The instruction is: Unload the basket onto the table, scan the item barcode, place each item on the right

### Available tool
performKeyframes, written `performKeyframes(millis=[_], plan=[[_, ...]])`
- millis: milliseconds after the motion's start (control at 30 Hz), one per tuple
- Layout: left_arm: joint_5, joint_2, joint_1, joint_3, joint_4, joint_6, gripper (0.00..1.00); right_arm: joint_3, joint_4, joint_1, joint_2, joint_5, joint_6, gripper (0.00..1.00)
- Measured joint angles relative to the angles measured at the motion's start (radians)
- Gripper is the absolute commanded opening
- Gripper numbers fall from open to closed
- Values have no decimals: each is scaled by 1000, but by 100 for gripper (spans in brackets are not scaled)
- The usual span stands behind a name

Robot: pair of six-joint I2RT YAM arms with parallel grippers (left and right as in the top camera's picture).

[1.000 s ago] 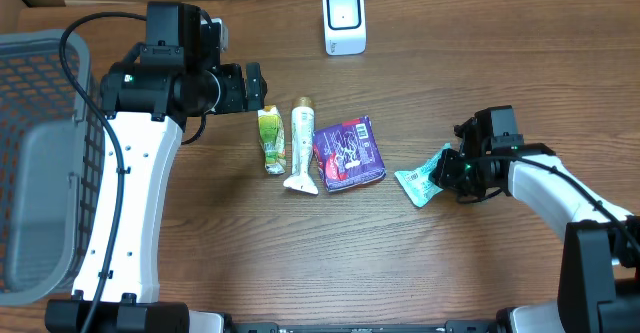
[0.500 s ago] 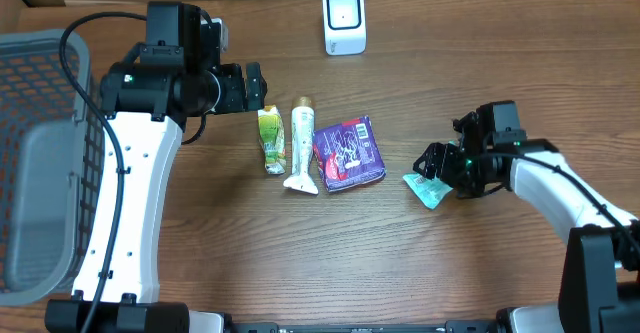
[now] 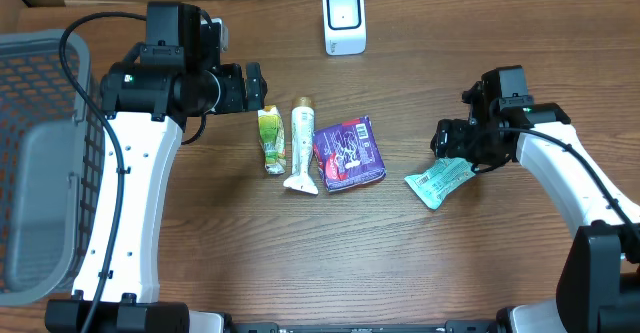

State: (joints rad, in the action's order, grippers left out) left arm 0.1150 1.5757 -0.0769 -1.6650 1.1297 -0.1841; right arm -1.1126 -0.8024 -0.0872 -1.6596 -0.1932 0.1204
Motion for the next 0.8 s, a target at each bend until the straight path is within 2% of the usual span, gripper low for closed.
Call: performKeyframes(millis=[100,233,333,467,700,800], plan=[[0,0,0,0,0,0,100,0,-2,23,-34,-2,-68,69],[0,0,0,0,0,0,100,0,-31,77,-97,-42,-144,69],[0,0,0,0,0,0,99,0,-39,101,-108,-61,-191,76],[0,0,0,0,0,0,100,0,-26,105,-111,-72,-261,76],[0,0,0,0,0,0,99,0,5,105,-163,-81,-357,64],[0,0,0,0,0,0,99,0,6,105,-174,-81,-378,62]])
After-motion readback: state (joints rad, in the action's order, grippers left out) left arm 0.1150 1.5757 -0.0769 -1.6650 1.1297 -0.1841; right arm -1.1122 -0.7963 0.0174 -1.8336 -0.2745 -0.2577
